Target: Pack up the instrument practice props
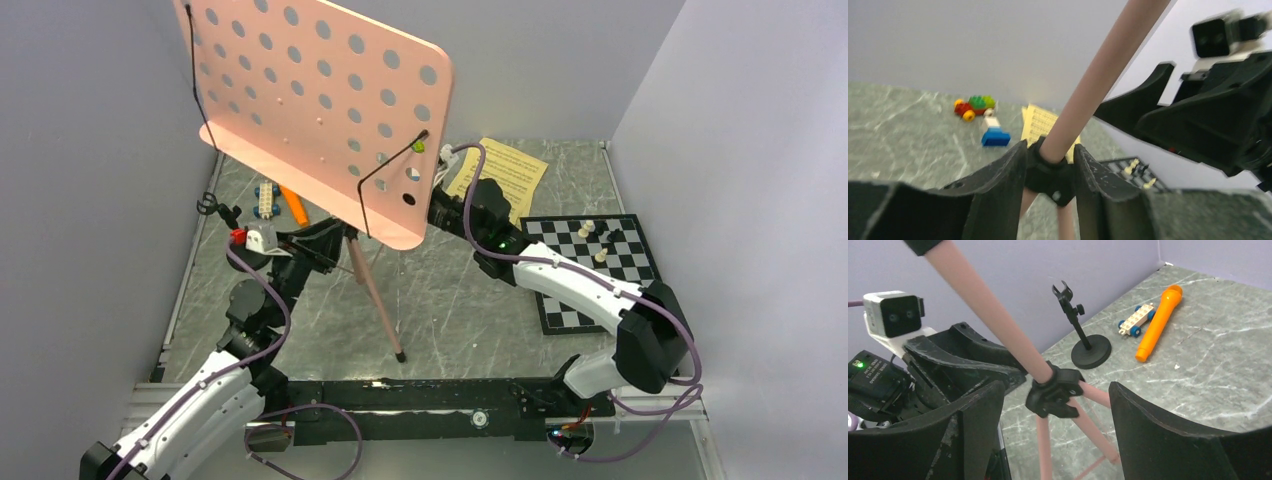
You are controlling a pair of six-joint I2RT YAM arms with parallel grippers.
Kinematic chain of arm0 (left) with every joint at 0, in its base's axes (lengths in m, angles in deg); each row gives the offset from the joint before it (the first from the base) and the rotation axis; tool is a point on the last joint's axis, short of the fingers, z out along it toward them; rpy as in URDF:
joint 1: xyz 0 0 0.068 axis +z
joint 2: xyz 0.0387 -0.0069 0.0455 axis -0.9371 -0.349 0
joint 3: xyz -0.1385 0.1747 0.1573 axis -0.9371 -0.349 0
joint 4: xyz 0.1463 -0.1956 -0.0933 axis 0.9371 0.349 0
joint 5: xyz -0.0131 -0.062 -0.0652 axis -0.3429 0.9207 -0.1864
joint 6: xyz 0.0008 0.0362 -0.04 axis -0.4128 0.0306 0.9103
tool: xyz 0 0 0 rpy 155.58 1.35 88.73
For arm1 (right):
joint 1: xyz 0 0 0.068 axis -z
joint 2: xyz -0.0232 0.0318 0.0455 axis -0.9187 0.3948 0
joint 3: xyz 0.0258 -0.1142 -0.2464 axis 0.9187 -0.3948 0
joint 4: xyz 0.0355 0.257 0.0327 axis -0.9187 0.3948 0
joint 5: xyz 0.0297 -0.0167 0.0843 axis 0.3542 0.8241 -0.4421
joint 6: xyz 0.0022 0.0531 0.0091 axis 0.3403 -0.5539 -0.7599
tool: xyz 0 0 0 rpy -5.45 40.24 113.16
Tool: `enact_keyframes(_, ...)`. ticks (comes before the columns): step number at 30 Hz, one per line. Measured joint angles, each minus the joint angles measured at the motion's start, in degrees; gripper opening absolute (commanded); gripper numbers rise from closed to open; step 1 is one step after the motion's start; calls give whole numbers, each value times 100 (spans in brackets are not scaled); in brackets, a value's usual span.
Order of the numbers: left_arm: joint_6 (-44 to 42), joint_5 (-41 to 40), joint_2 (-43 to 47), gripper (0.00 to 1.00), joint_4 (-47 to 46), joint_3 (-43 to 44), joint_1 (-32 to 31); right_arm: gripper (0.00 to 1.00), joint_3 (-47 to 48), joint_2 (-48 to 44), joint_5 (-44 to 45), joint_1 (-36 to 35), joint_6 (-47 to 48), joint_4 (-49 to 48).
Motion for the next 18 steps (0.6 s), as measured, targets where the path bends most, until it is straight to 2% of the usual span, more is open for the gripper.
enact_keyframes(3, -9, -44, -22, 38, 354, 122, -4, 81, 83, 63, -22, 2, -2, -92)
enact_keyframes(10, -4, -20, -48, 44, 704, 297, -7, 84, 24, 81, 192, -125, 184, -629)
enact_keyframes(14, 4, -33, 157, 44, 881, 243, -4, 83, -656, -153, 798, -452, 723, -1344)
enact_keyframes(18, 129, 11, 540, 46, 1443, -55, -28, 82, -1320, -175, 1414, -890, 1377, -2256)
